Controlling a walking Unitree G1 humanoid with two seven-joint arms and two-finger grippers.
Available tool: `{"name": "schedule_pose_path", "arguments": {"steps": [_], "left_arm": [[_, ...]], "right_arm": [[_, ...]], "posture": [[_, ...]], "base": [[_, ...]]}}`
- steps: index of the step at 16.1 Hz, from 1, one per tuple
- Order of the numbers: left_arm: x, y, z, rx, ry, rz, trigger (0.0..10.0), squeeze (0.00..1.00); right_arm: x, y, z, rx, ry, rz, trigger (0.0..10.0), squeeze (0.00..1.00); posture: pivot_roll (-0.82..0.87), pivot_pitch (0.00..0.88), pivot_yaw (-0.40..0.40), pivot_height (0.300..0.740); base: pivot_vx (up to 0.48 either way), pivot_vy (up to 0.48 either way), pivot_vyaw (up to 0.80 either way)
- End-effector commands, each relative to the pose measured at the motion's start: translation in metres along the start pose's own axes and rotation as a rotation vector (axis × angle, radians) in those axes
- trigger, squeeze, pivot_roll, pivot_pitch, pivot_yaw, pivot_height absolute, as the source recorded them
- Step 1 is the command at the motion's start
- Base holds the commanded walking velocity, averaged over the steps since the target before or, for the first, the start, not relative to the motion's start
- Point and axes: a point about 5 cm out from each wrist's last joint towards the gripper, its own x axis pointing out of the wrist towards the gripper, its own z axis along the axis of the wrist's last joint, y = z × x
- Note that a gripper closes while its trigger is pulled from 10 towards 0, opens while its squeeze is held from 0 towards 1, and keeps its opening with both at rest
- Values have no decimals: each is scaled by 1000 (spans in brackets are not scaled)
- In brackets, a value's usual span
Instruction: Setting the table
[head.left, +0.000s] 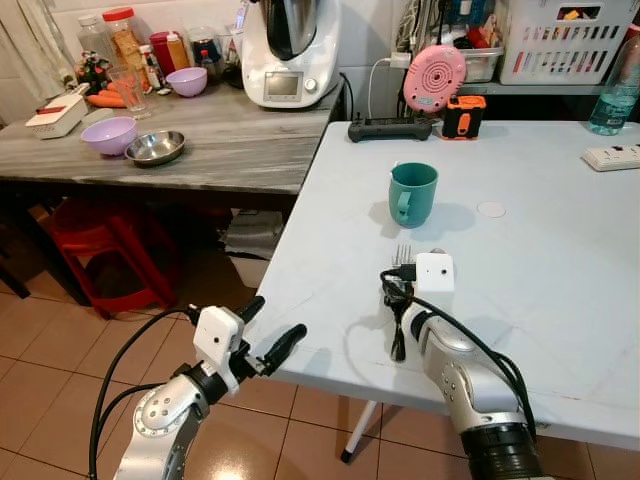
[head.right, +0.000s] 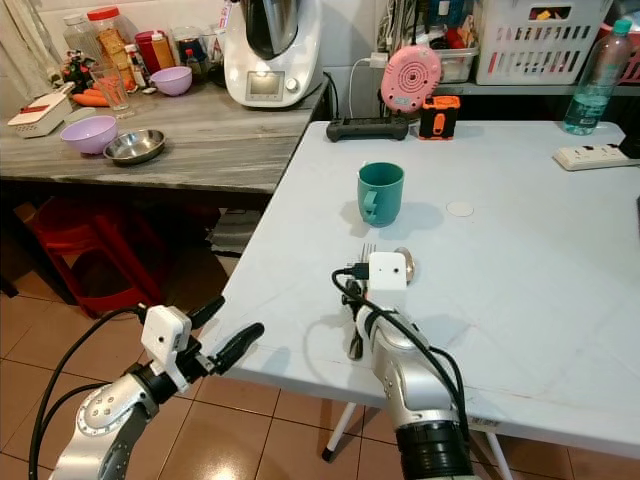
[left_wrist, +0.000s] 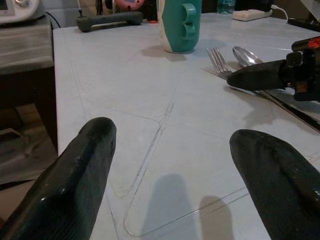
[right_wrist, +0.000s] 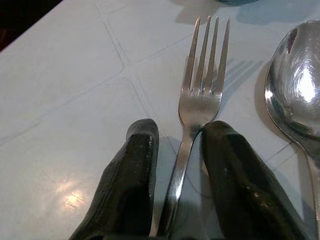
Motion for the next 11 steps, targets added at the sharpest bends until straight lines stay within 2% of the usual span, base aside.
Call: {"name": "schedule_pose_path", "arguments": {"steps": [1,11], "left_arm": [[-1,3,1,10,4,0,10000,0],[-1,3,0,-5,8,-49,10000,0]], "right_arm": [[-2,-12,-33,0,148,-43,0,0],[-10,-21,-49,6,170,-70,0,0]], "posture": [[-50,0,109,740],[-58,3,129,740]], "base": [[0,0,0],[0,0,0]]}}
